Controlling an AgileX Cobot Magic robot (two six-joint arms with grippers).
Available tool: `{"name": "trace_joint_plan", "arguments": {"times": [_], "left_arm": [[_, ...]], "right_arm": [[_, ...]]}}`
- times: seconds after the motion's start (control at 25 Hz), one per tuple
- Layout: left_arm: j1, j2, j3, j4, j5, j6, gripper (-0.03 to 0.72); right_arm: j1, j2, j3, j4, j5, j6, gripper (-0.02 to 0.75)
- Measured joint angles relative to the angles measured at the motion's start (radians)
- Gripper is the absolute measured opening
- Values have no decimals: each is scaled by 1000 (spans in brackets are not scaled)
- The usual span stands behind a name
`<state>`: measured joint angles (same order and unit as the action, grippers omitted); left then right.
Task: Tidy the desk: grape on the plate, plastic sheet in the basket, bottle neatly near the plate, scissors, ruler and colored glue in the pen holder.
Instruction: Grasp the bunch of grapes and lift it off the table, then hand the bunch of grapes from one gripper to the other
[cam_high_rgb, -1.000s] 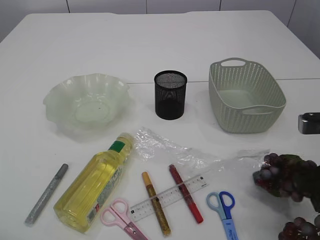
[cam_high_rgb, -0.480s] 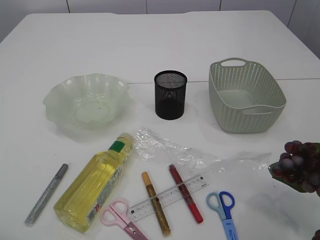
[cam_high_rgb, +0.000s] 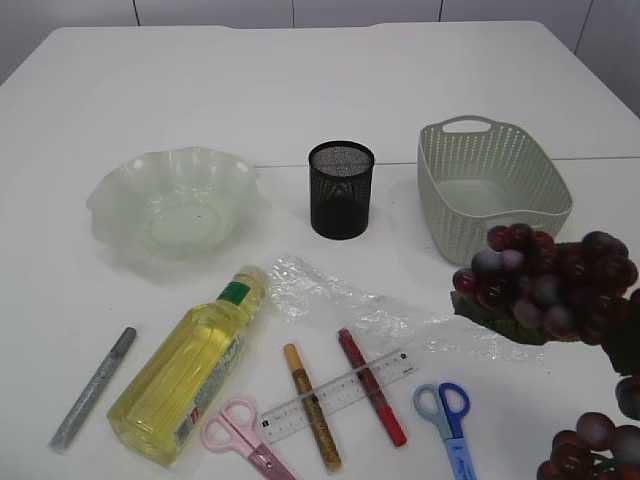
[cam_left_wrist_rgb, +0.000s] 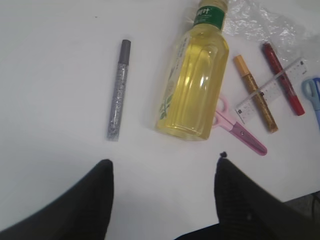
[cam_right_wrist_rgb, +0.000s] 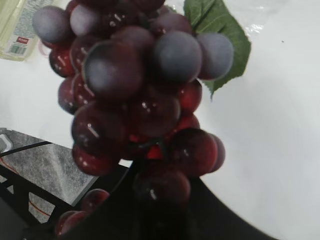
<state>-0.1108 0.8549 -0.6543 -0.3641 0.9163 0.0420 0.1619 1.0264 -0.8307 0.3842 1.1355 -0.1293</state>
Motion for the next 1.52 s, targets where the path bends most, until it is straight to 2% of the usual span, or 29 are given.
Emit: {"name": "trace_joint_plan", "arguments": {"times": [0.16,0.4,0.52,0.68,1.04,1.16,1.32,1.52], "left_arm": [[0,0,0,-55,0,39,463],[0,0,0,-125,0,91,460],[0,0,0,-192,0,153,460],[0,2,0,-419,-20,277,461],[0,73,0,-1079,-10,547,535],[0,122,0,-1246,40,613,537],[-39,183,0,-1341,61,655,539],[-170,255,-7,-1388,45,726,548]], "right_arm": [[32,32,-75,42,19,-18,80],[114,66,-162,204,23,-106,79],[145,81,-194,270,23,-154,79],[153,92,-206,359,23,-207,79],[156,94,-206,549,23,-353,79],[156,94,-206,575,18,-370,79],[156,94,-206,589,3,-387,79],[156,94,-206,614,-3,-414,79]]}}
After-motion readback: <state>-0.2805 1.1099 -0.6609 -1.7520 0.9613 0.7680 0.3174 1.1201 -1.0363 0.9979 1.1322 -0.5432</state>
